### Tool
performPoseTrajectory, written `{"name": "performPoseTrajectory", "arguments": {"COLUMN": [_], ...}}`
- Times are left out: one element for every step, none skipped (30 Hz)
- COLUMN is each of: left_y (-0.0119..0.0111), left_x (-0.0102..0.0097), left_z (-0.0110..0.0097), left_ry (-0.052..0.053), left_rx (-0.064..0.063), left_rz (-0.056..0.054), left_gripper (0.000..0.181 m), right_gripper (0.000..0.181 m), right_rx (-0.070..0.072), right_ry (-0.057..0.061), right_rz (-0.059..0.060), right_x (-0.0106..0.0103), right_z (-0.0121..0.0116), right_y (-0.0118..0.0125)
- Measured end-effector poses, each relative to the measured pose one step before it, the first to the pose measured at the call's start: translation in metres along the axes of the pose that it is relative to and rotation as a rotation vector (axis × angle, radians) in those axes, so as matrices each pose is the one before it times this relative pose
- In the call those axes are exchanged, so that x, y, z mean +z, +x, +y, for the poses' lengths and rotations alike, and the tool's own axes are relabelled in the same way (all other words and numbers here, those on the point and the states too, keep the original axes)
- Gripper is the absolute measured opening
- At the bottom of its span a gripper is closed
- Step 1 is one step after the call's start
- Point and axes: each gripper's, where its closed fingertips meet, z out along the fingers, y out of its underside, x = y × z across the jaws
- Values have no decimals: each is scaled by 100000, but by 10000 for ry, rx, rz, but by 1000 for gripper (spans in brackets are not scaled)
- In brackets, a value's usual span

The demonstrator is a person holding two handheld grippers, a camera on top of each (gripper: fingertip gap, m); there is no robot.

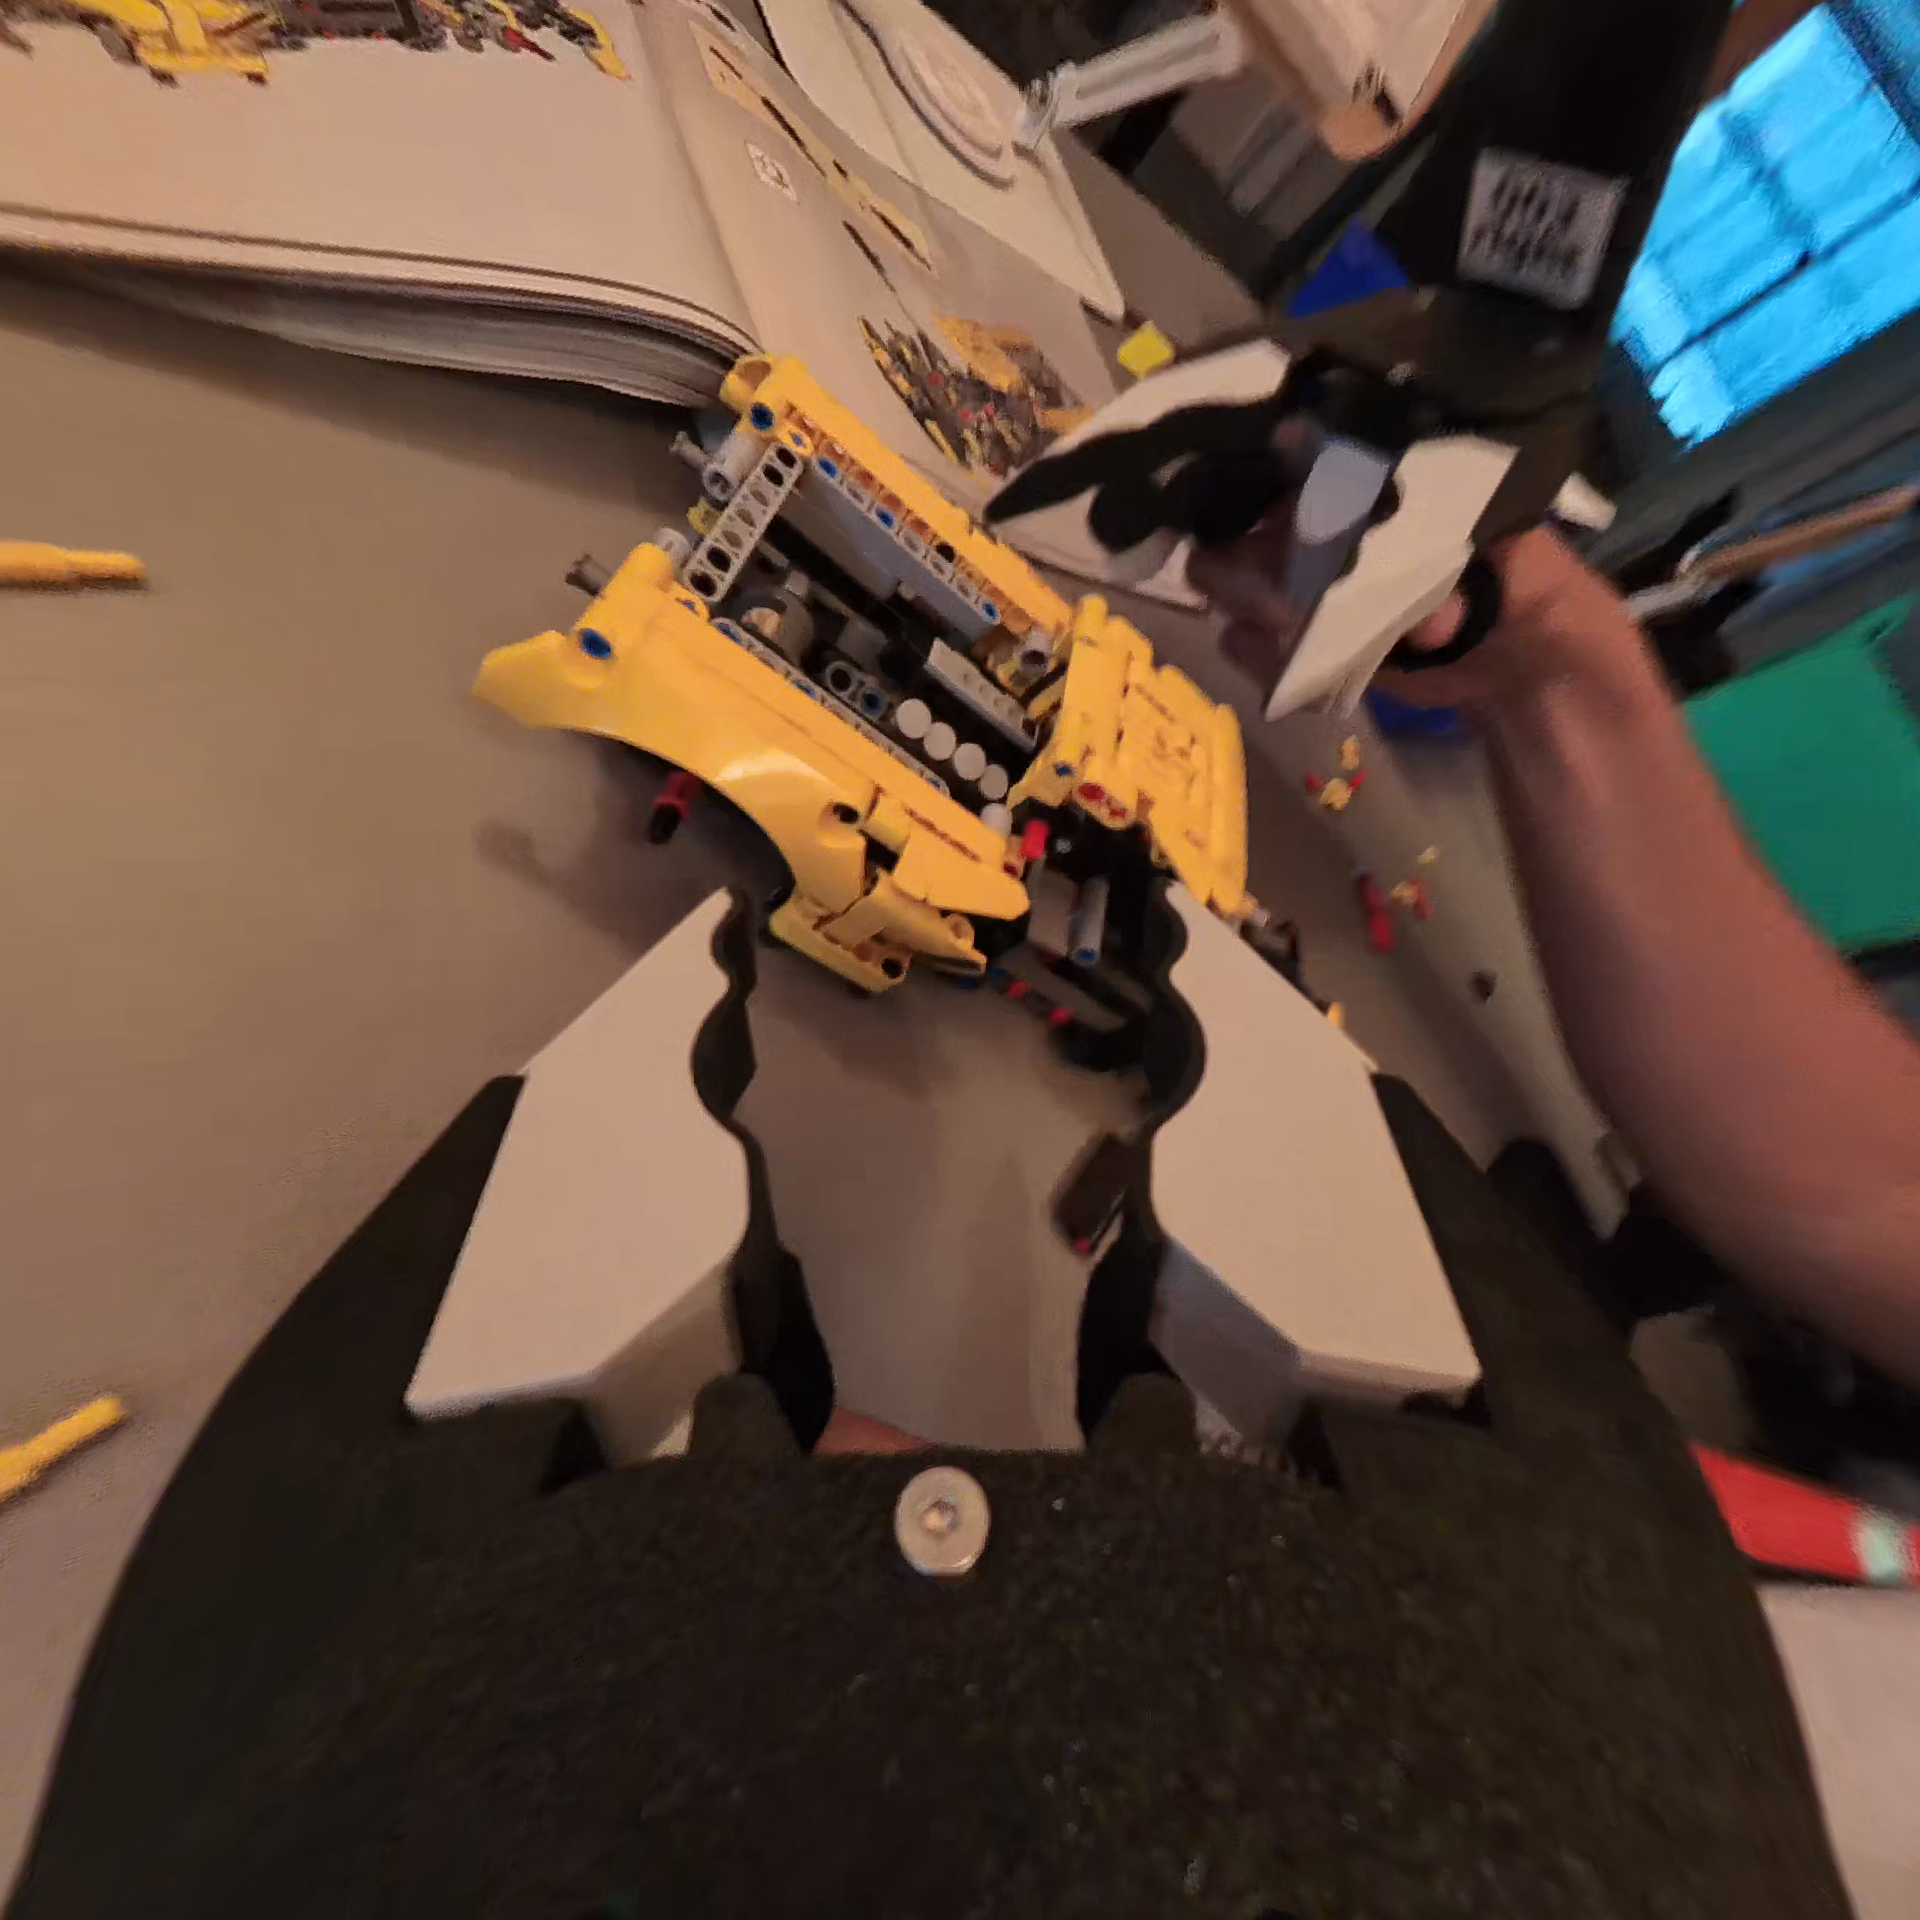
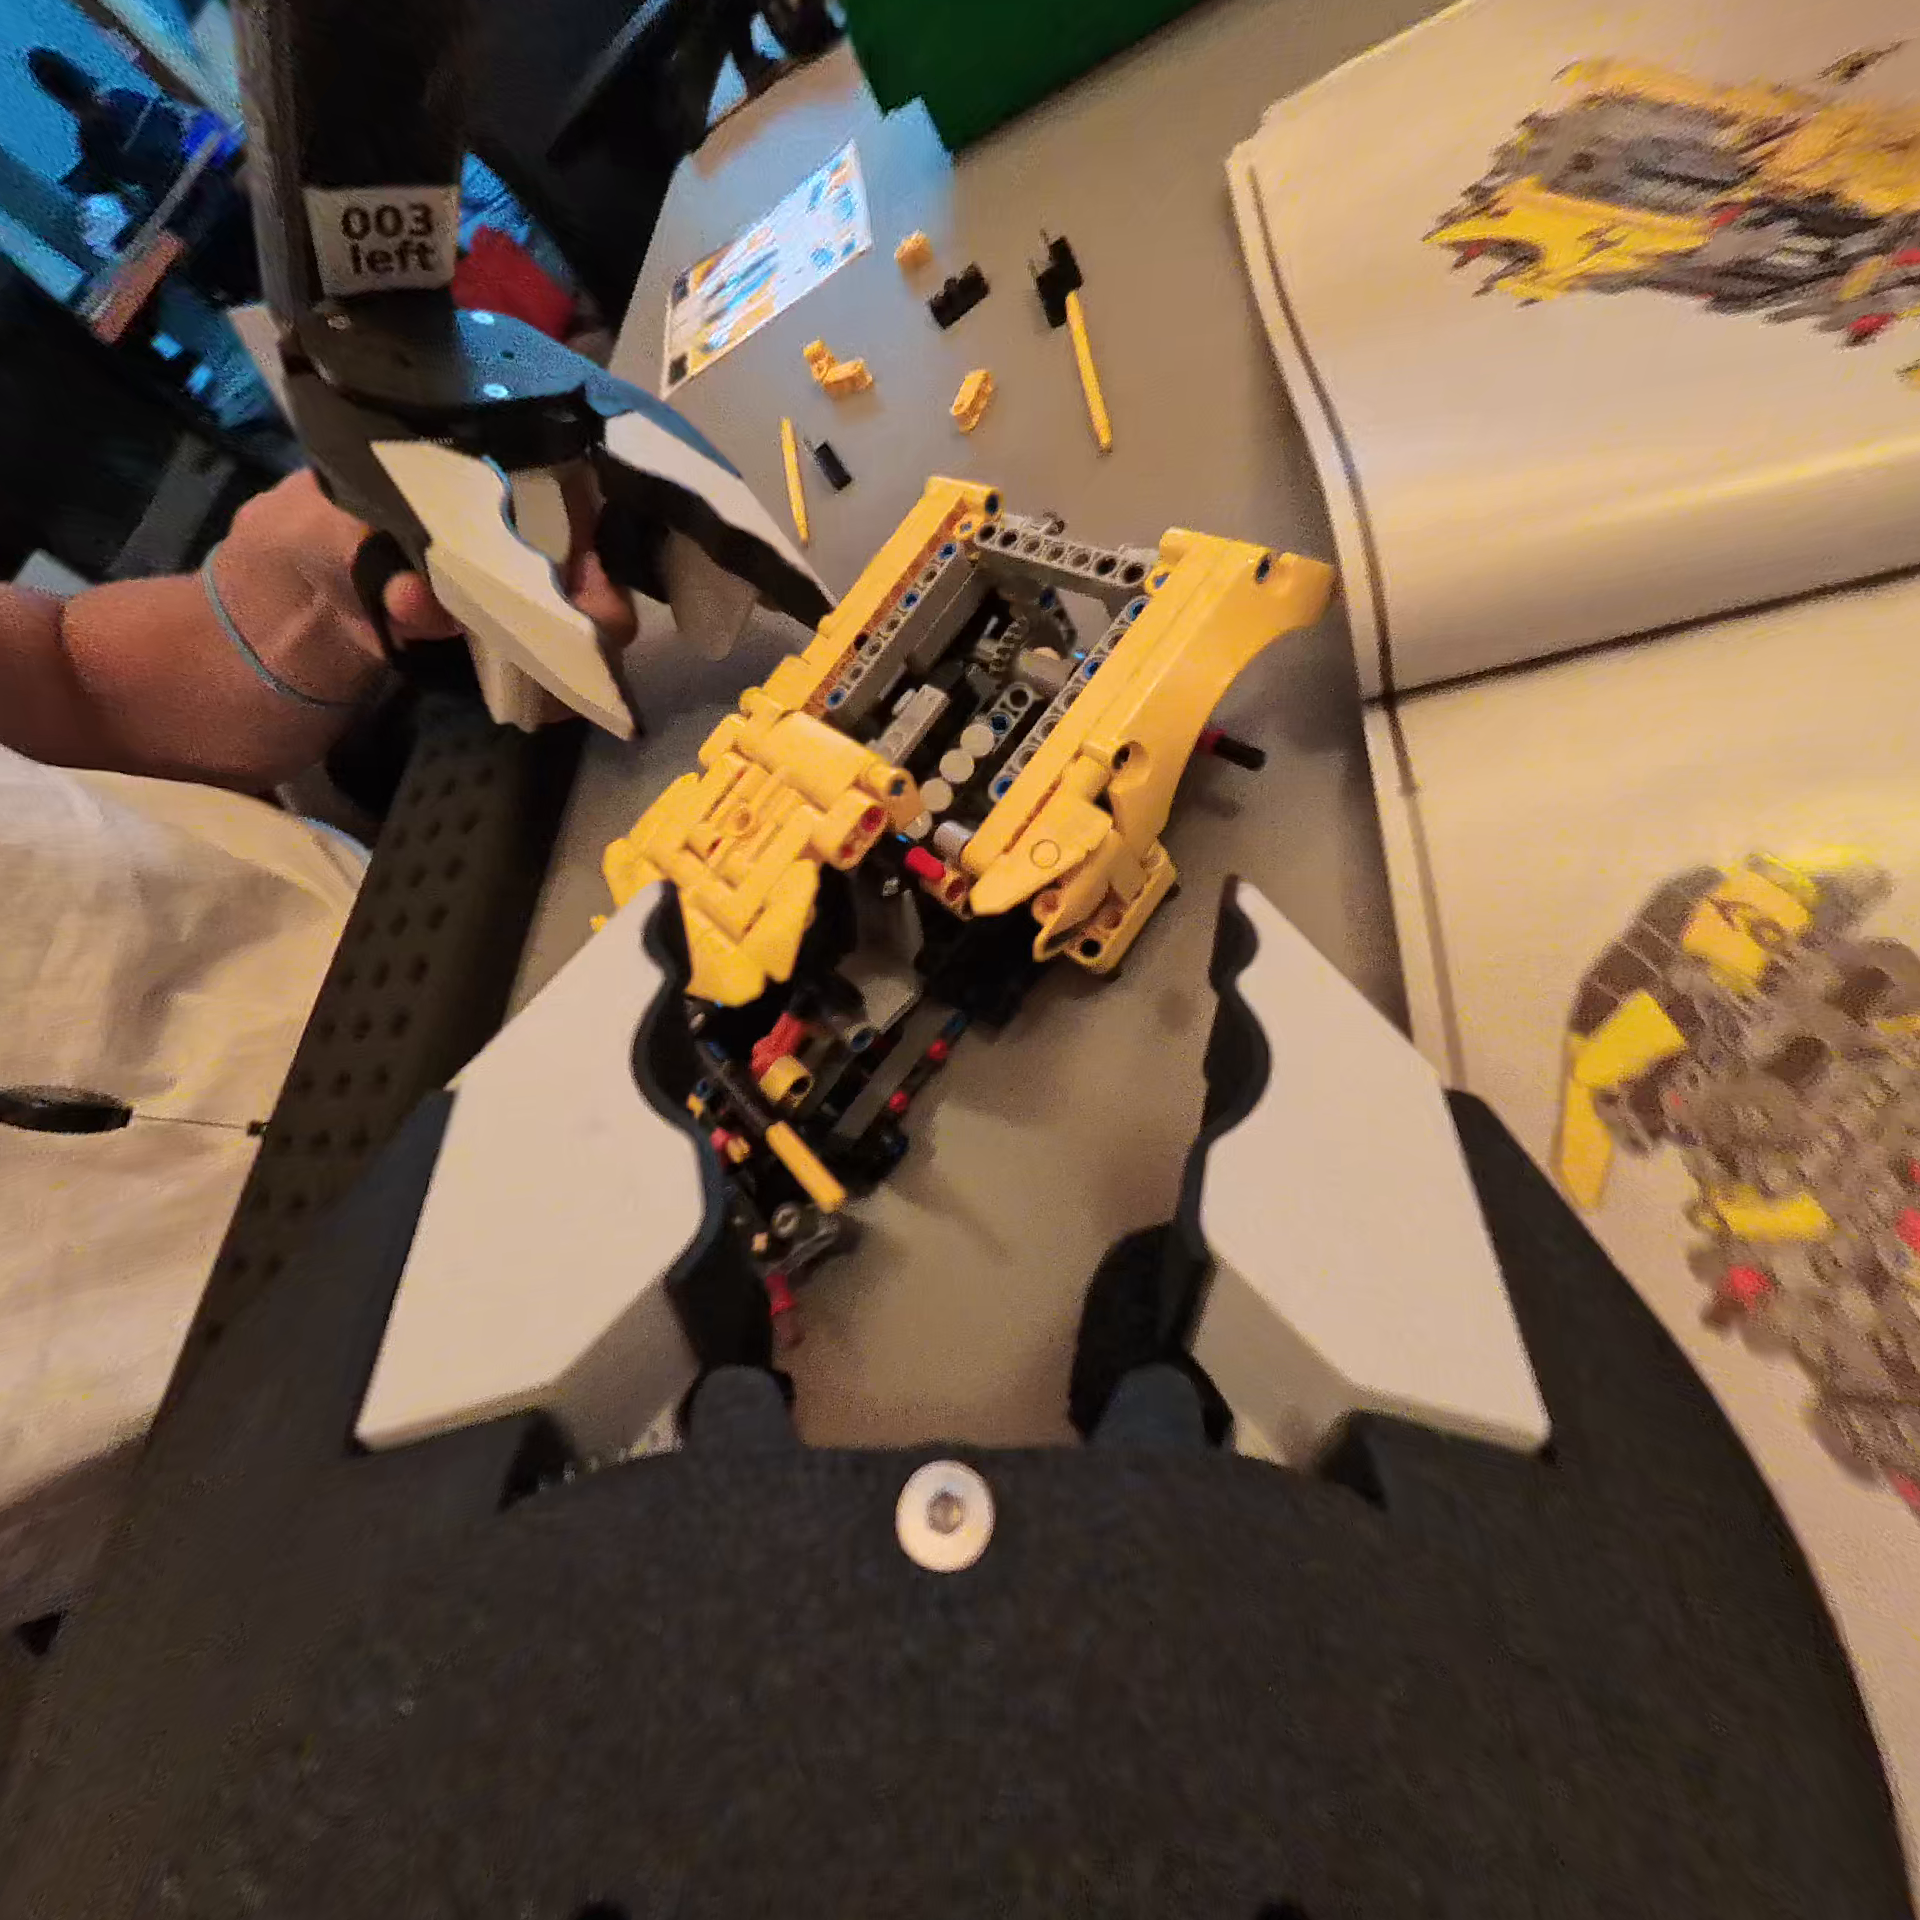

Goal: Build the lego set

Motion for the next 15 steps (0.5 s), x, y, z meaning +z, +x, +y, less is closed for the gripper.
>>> {"name": "performPoseTrajectory", "arguments": {"left_y": [-11,-209,-560,-742,-394,155,77,-21,78,212,336,544,698,821,917], "left_x": [162,120,118,139,167,215,225,179,115,20,-63,-114,-80,-40,40], "left_z": [-404,-423,-285,-200,-139,58,125,114,233,42,-167,-363,-392,-430,-461], "left_ry": [288,279,152,91,75,-45,-55,-8,-74,-5,85,143,73,20,-22], "left_rx": [-643,-736,-717,-601,-499,-391,-272,44,323,316,205,216,283,376,414], "left_rz": [124,103,-44,-128,89,398,217,-2,-93,-82,-16,95,120,105,104], "left_gripper": [75,74,73,69,56,34,31,26,26,26,26,26,26,26,25], "right_gripper": [103,104,106,109,104,100,101,101,100,102,103,103,103,103,103], "right_rx": [4,62,121,176,342,383,219,-50,-229,-336,-195,-169,-266,-263,-200], "right_ry": [-330,-377,-306,-66,102,148,172,-7,-166,-166,69,163,143,144,137], "right_rz": [-270,-103,-5,-156,-230,-137,-53,62,291,397,323,268,309,331,335], "right_x": [735,676,587,466,232,175,175,273,246,60,-166,-434,-557,-651,-744], "right_z": [309,455,426,65,-171,-243,-252,94,321,213,-187,-330,-354,-352,-297], "right_y": [27,77,71,-203,-262,-168,-300,-347,-151,-132,-304,-314,-333,-348,-340]}}
